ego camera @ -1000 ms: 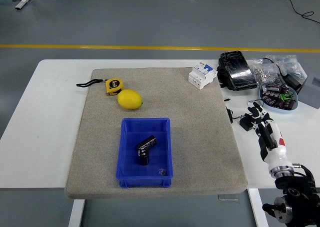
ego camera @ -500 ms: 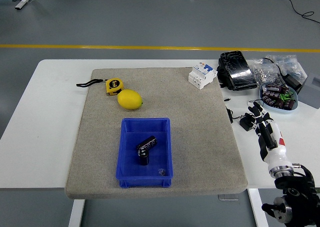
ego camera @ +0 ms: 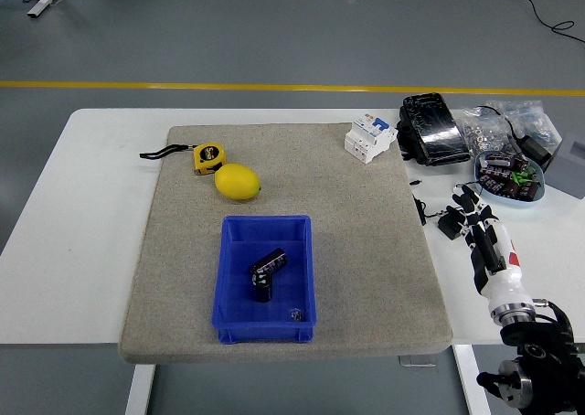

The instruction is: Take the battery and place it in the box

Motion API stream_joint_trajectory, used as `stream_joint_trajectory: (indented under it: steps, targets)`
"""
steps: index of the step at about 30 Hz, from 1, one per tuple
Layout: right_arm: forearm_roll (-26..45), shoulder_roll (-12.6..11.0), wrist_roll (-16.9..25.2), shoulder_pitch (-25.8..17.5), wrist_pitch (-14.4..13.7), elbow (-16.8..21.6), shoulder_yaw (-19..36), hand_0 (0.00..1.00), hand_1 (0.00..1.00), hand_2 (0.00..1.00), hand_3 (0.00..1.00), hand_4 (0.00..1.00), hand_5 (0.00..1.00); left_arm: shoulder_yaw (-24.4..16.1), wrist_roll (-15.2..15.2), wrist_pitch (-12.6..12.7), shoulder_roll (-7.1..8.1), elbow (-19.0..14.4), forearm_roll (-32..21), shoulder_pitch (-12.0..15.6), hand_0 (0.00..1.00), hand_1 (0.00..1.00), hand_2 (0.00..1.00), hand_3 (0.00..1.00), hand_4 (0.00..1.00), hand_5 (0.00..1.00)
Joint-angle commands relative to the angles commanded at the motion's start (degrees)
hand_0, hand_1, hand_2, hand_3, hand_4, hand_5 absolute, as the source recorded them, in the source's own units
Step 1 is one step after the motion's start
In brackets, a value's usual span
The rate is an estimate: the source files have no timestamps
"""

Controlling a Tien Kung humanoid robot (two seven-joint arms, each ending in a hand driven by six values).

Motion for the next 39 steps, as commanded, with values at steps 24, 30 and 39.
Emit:
stream_joint_trajectory:
  steps: [24, 30, 39]
  targets:
    - [-0.4, 0.1, -0.7, 0.1, -0.3, -0.6, -2.2, 0.879, 0.849, 0.896, 0.945, 0.998, 0.836, -0.5, 0.3, 0.0, 0.02, 0.0, 0.9, 0.2, 0.61, 0.61, 0.681, 0.588, 0.636, 0.609]
    - [-0.3, -0.1, -0.8, -0.2, -0.4, -0.6, -2.4, 0.878, 0.849, 0.896, 0.944, 0.998, 0.834, -0.8, 0.5, 0.0, 0.08, 0.0, 1.4, 0.3, 0.61, 0.61, 0.683, 0.588, 0.636, 0.609]
    - [-0.2, 0.0, -0.8, -0.3, -0.4, -0.7, -2.8, 0.877, 0.848, 0.896, 0.944, 0.998, 0.826, -1.1, 0.7, -0.1, 0.22, 0.0, 2.0, 0.7, 0.61, 0.61, 0.682, 0.588, 0.636, 0.61]
